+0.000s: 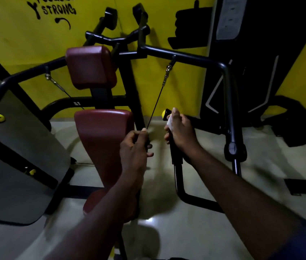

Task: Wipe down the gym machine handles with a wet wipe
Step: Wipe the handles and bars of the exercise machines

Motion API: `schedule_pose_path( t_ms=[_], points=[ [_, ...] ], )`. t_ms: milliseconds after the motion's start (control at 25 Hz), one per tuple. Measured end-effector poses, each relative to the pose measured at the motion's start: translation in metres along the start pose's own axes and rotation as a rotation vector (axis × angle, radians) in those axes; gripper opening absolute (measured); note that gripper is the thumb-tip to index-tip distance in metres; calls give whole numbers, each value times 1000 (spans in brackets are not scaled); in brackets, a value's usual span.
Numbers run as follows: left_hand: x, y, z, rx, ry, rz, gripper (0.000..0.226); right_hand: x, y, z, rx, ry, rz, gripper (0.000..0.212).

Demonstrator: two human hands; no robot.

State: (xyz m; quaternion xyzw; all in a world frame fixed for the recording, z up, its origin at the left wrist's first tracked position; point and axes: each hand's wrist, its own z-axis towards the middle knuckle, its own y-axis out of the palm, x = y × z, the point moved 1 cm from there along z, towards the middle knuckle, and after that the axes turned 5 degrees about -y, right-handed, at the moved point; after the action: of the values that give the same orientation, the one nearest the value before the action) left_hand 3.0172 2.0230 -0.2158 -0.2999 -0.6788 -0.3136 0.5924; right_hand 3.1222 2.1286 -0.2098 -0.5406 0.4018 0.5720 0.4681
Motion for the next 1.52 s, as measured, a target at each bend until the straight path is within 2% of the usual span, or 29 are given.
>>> schedule_pose_path(
  t_ms=[120, 240, 320, 400, 480, 560, 600, 680, 800, 880, 960, 1040, 1080, 1160, 1240, 1280, 1360, 1440, 1480, 1520],
  points=[
    [2, -9, 30, -115, -34, 26, 21, 13, -6, -54, 26, 155, -77, 64],
    [11, -10, 58, -305, -89, 6, 22, 20, -5, -107, 44, 199, -201, 64],
    [14, -2, 71, -427, -136, 25, 22, 10, 2, -80, 109, 161, -366, 64],
    [15, 13, 76, -548, -169, 33, 16, -10, 10, -35, 181, 127, -515, 53],
    [19, 29, 79, -642, -123, 59, 9, -24, 15, -7, 210, 95, -627, 29],
    [20, 44, 84, -670, 14, 138, 13, -21, 19, -16, 209, 145, -666, 14],
    [16, 50, 88, -693, 70, 158, 12, -13, 21, -33, 234, 166, -713, 10],
    [10, 59, 85, -732, 104, 110, 11, 5, 26, -74, 316, 178, -851, 26],
    [-4, 76, 60, -708, -97, -143, 16, 33, 26, -125, 411, 259, -1157, 35],
    [-7, 83, 42, -611, -289, -274, 20, 43, 27, -147, 416, 173, -1378, 37],
    [-9, 84, 37, -582, -409, -318, 27, 49, 14, -164, 295, 64, -1440, 26],
    [-11, 81, 38, -649, -469, -319, 32, 66, -29, -178, 176, -11, -1564, 5],
    [-12, 78, 39, -695, -495, -320, 35, 71, -54, -182, 149, -18, -1613, 4],
    [-12, 74, 37, -755, -547, -319, 38, 70, -85, -185, 112, 5, -1606, 9],
    [-13, 75, 36, -752, -577, -320, 38, 62, -60, -178, 78, 13, -1555, 4],
    [-13, 77, 35, -727, -573, -310, 35, 57, -37, -170, 110, 19, -1481, 17],
    [-13, 83, 30, -639, -528, -258, 26, 36, 3, -151, 120, 222, -1226, 49],
    [-14, 89, 25, -523, -464, -196, 23, 33, 0, -131, 24, 442, -983, 57],
    [-15, 92, 22, -469, -431, -169, 24, 37, -5, -129, -33, 411, -974, 54],
    [-15, 94, 21, -429, -404, -147, 26, 44, -13, -134, -52, 288, -1041, 48]
  ],
)
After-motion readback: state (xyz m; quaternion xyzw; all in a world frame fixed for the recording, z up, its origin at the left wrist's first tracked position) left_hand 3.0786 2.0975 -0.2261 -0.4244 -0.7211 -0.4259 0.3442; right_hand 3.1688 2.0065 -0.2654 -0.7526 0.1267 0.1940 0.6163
